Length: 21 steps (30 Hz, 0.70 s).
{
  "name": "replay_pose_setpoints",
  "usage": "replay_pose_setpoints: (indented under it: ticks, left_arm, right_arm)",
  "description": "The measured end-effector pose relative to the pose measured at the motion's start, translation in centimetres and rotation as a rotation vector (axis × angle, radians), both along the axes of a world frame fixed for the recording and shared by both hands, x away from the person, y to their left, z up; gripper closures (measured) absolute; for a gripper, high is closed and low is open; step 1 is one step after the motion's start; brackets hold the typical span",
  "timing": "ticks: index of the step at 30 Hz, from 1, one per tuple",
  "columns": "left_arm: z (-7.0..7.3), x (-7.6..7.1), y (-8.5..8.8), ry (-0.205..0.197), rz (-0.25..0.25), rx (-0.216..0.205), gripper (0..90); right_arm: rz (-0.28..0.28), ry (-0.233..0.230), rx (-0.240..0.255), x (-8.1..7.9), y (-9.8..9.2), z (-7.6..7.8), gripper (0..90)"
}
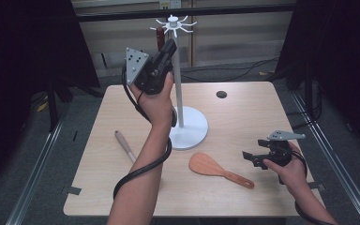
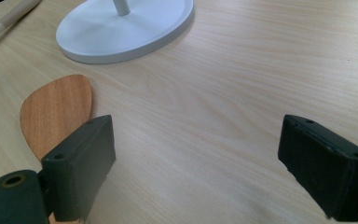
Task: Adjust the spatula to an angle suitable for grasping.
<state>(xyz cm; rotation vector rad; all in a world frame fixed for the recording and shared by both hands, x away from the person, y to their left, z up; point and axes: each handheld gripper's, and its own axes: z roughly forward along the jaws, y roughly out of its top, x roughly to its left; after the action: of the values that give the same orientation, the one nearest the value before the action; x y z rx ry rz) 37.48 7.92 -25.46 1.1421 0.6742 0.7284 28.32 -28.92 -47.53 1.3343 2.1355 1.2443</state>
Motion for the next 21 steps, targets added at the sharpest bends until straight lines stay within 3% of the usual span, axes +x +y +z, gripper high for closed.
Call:
replay_pose_setpoints:
  ticks: [9, 21]
  left_arm:
    - [-1.8, -1.3, 1.3, 0.024, 0.012, 0.017, 78.2]
    - [-5.6, -2.9, 3.3, 0.070, 0.043, 0.044, 64.5]
  right_arm:
    - [0.017, 0.004, -0.007, 0.4, 0.5, -0.1, 10.2]
    - [0.044, 0.010, -0.012, 1.1, 1.6, -0.4, 10.2]
